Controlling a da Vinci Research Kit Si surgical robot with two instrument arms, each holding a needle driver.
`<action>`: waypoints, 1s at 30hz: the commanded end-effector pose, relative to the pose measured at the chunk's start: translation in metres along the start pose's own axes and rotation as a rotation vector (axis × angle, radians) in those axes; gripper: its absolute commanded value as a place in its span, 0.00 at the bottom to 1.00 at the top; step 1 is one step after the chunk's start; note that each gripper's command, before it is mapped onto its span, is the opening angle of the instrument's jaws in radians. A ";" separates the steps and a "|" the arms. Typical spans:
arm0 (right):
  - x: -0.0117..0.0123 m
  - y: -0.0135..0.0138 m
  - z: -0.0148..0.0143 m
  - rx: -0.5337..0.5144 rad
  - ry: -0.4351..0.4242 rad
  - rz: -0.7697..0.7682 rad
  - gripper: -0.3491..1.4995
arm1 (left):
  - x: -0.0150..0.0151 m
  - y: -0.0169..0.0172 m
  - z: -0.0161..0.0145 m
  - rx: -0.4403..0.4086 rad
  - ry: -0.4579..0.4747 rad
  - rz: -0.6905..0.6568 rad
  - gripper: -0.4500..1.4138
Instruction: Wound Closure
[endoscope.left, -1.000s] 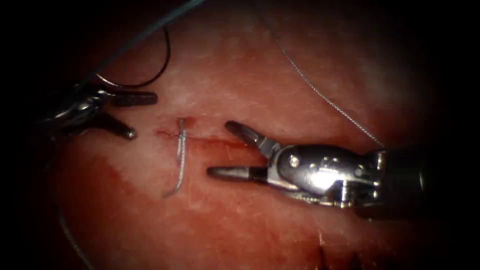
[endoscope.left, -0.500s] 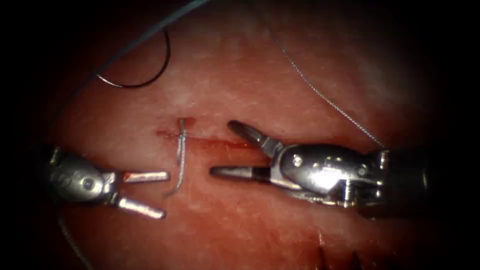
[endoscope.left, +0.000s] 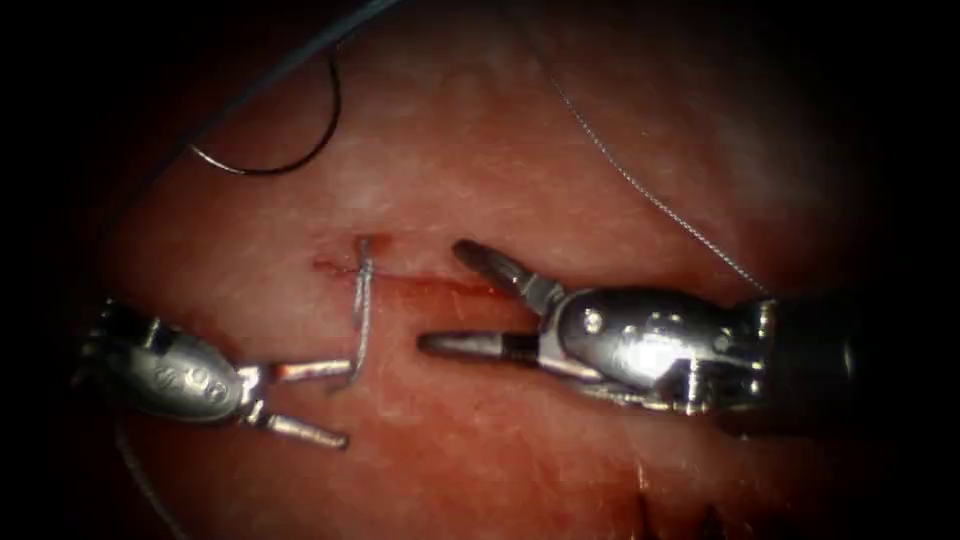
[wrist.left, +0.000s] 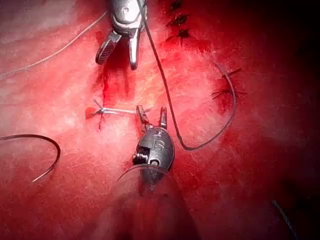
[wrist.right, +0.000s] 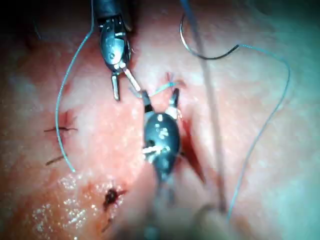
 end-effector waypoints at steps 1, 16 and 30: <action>-0.0005 -0.0009 0.0007 0.004 0.000 0.003 0.90 | -0.0006 0.0010 0.0005 0.004 -0.003 -0.006 0.28; -0.0008 -0.0006 0.0012 0.024 -0.020 -0.026 0.89 | 0.0008 -0.0012 -0.0011 0.083 -0.013 -0.040 0.00; -0.0025 -0.0016 0.0065 0.084 -0.058 -0.339 0.89 | 0.0055 -0.0028 -0.0032 0.139 0.007 -0.064 0.00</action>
